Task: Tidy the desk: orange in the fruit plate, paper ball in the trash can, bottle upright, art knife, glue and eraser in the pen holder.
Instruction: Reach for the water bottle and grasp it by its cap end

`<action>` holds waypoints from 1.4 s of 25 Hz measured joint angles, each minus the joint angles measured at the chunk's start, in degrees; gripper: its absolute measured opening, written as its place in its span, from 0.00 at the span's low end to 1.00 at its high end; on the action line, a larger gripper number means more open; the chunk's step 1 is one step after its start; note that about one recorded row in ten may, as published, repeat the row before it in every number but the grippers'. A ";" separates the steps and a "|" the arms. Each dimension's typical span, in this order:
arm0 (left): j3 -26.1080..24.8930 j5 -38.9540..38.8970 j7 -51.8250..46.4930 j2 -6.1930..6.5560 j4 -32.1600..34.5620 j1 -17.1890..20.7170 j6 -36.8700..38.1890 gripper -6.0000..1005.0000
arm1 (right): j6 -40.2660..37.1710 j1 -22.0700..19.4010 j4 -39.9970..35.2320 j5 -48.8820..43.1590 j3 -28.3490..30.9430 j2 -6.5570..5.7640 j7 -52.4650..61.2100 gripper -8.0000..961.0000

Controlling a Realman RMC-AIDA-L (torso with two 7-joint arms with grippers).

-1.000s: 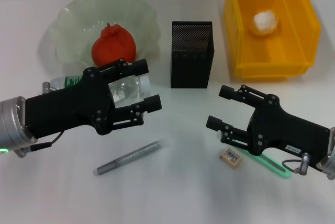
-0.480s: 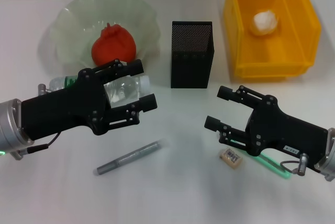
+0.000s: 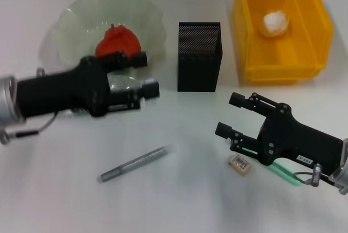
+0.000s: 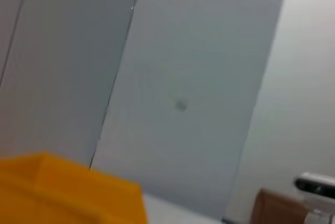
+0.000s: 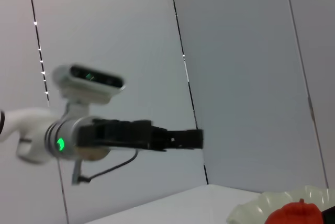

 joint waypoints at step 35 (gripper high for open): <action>23.53 47.74 -33.73 -0.80 22.72 -19.65 -20.36 0.78 | 2.47 0.15 2.16 0.06 -0.01 0.00 -0.23 0.75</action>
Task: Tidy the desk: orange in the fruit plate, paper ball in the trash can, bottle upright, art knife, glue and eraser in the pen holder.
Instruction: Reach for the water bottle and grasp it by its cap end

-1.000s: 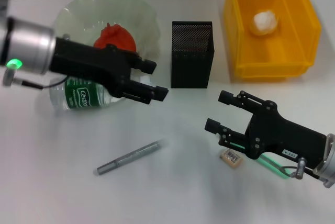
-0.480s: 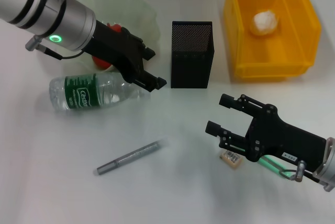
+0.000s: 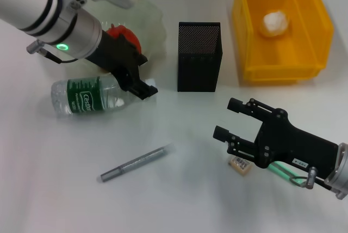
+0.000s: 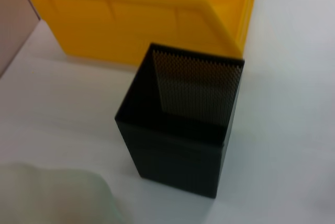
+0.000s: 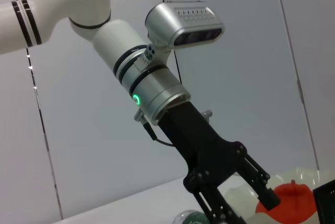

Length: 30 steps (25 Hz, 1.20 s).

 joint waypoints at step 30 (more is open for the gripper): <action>8.59 2.98 0.24 -0.18 -6.40 -0.22 -10.46 0.78 | 1.46 1.38 0.24 0.65 0.09 0.09 0.28 0.75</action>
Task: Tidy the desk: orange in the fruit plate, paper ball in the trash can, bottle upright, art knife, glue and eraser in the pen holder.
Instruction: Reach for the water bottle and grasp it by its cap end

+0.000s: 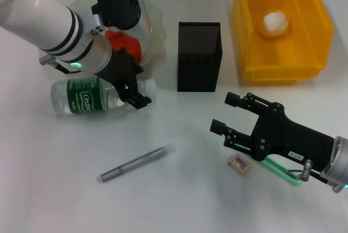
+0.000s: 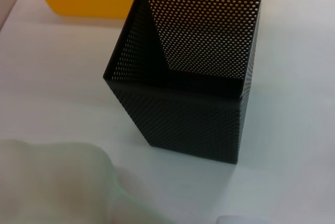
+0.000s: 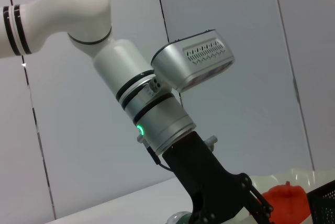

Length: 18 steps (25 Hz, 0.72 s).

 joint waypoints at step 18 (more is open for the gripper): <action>2.61 1.42 -0.31 -0.03 -0.11 0.31 -0.56 0.66 | 1.30 1.39 0.39 0.14 0.00 0.00 0.00 0.75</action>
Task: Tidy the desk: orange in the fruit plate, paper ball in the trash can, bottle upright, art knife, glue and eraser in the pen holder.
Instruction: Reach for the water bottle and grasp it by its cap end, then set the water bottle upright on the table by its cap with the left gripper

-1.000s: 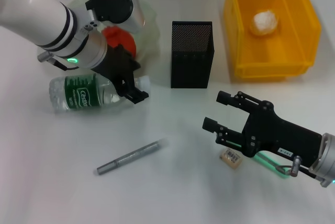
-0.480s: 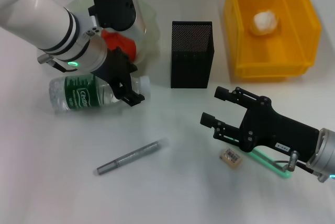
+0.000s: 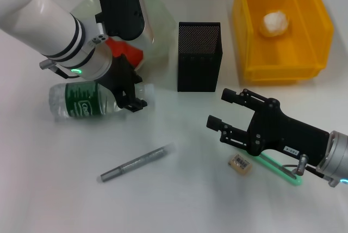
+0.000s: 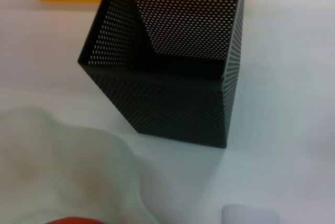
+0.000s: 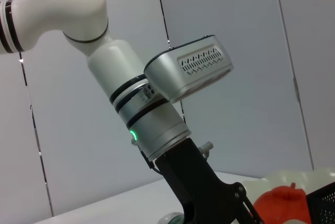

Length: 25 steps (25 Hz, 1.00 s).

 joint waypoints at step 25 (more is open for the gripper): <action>0.26 0.40 -3.62 0.01 5.24 1.71 4.96 0.45 | -0.62 -0.25 0.49 0.00 0.00 0.00 0.00 0.75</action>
